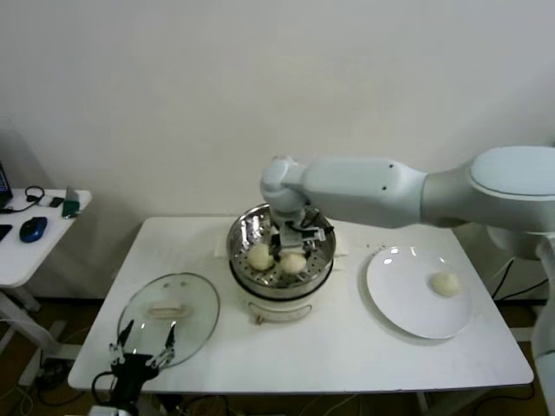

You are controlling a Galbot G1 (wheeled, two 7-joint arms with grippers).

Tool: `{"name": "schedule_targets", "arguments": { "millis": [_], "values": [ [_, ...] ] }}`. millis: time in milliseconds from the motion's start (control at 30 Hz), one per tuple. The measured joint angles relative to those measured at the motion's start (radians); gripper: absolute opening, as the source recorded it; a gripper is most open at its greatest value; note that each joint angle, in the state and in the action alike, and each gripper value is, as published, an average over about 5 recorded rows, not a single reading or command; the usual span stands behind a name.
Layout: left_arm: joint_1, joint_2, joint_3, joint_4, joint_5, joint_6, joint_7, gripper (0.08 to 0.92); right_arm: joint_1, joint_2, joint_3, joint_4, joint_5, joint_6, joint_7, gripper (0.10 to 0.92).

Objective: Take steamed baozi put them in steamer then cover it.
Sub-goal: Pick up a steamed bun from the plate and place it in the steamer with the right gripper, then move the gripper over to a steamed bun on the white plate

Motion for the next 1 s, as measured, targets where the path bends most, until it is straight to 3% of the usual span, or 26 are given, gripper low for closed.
{"name": "schedule_targets", "arguments": {
  "millis": [167,400,733,1000],
  "values": [
    [0.000,0.000,0.000,0.006,-0.002,-0.002,-0.001,0.823,-0.019,0.011,0.000,-0.001,-0.008,0.005,-0.001,0.708],
    [-0.005,0.000,-0.002,0.010,-0.003,-0.004,-0.002,0.823,-0.027,0.017,0.009,-0.004,-0.014,0.012,-0.001,0.817],
    [-0.008,0.000,-0.002,0.009,-0.004,-0.003,-0.003,0.823,0.010,-0.017,0.031,-0.006,-0.005,0.012,-0.005,0.823],
    [-0.009,0.005,0.000,0.007,-0.004,-0.006,-0.003,0.823,0.087,-0.145,0.013,-0.009,0.086,-0.086,0.031,0.823]
  ]
}}
